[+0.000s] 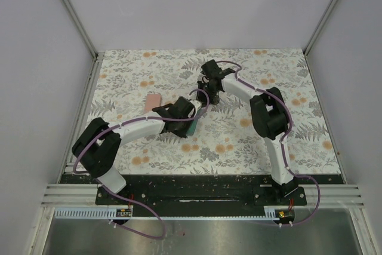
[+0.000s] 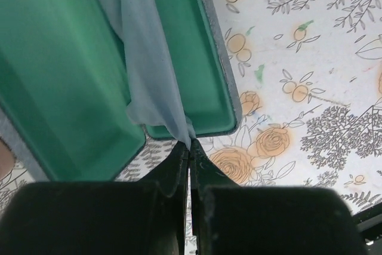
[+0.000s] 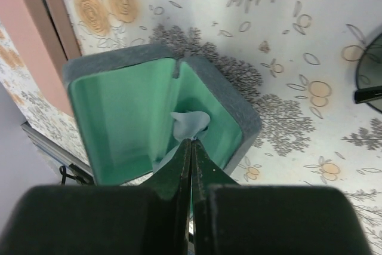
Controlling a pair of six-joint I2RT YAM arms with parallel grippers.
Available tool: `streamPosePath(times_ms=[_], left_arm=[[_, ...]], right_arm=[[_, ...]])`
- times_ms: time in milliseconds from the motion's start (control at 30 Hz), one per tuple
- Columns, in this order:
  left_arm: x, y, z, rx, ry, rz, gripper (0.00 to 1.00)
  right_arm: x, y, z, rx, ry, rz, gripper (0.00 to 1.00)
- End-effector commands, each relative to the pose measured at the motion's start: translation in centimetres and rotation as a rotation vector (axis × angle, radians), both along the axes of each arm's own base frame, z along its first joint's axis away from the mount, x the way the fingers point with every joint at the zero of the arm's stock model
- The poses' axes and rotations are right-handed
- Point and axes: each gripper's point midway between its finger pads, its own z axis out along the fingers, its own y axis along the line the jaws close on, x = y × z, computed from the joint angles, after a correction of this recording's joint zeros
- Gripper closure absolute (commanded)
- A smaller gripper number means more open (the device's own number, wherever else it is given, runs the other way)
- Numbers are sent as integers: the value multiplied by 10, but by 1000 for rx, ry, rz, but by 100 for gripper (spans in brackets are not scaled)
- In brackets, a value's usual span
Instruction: Organize the sunglasses
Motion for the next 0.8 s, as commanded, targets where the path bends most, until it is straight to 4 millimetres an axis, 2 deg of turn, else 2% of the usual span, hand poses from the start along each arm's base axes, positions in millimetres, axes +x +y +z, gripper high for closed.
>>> streamPosePath(times_ms=[0,200,300,567,767], left_arm=[[-5,-19,-1,-5,30,-65,100],[-8,-34,-13,20,55,-95,100],[-7,-36,-18,61,55,-90,100],[-2,-47,-11,51,41,-73,99],[6,-48,5,49,3,-41,99]], right_arm=[[25,-23,6,-28,-92,-39,100],[26,-39,-8,-44,-87,-60,100],[26,-41,-13,-38,-78,-59,99],[35,-33,-5,3,-99,-32,98],[38,-25,6,41,-124,-5,98]])
